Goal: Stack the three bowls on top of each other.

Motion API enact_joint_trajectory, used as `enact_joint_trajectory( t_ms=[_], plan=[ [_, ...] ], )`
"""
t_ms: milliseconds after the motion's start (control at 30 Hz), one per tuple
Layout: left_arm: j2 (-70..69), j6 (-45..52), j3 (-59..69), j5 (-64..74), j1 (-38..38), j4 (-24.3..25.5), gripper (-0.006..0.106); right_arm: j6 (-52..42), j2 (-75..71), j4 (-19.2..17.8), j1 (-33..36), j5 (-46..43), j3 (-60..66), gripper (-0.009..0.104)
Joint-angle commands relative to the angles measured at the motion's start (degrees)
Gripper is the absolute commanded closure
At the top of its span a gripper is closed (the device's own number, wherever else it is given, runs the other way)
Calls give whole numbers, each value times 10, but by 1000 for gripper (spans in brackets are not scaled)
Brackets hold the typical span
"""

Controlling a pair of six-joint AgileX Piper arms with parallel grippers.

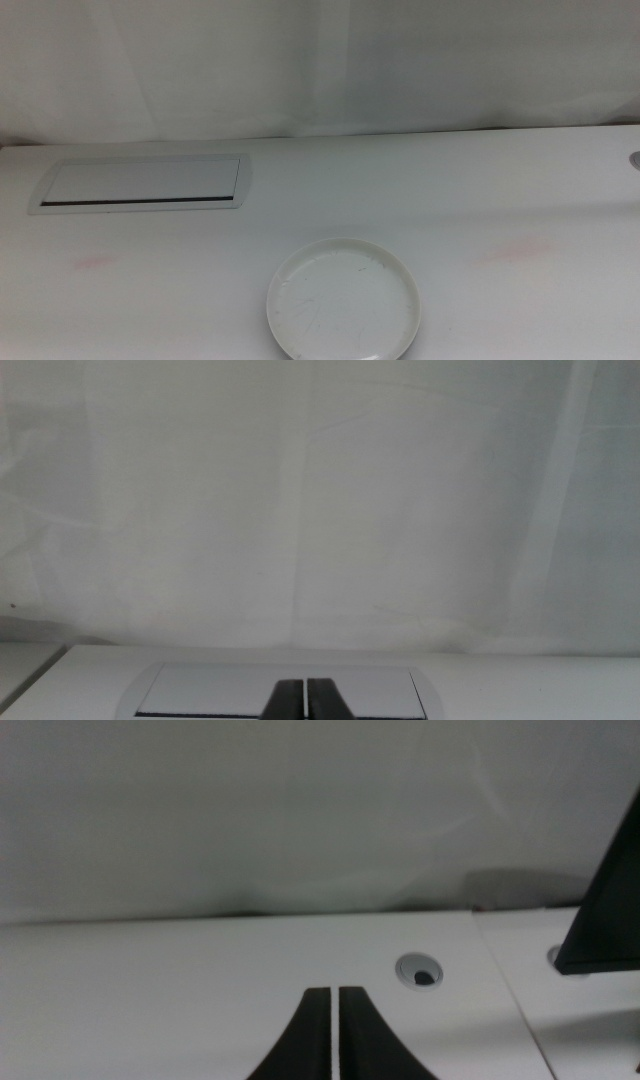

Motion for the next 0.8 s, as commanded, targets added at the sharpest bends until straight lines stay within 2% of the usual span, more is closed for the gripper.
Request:
enact_joint_trajectory(
  t_ms=[0,133,200,333,733,767],
  plan=[
    [-21,0,3,-6,-1,-2,103,-6,-105,-8,3,-38,77,98],
    [-21,0,3,-6,-1,-2,103,35,-284,-7,3,-38,166,98],
    [-21,0,3,-6,-1,-2,103,49,-358,6,3,-41,201,98],
    [-21,0,3,-6,-1,-2,103,47,-477,-4,3,-96,276,98],
    [-21,0,3,-2,-1,-2,103,47,-416,4,3,-288,486,98],
    [-21,0,3,-2,-1,-2,103,47,-417,7,3,-264,483,98]
  ],
)
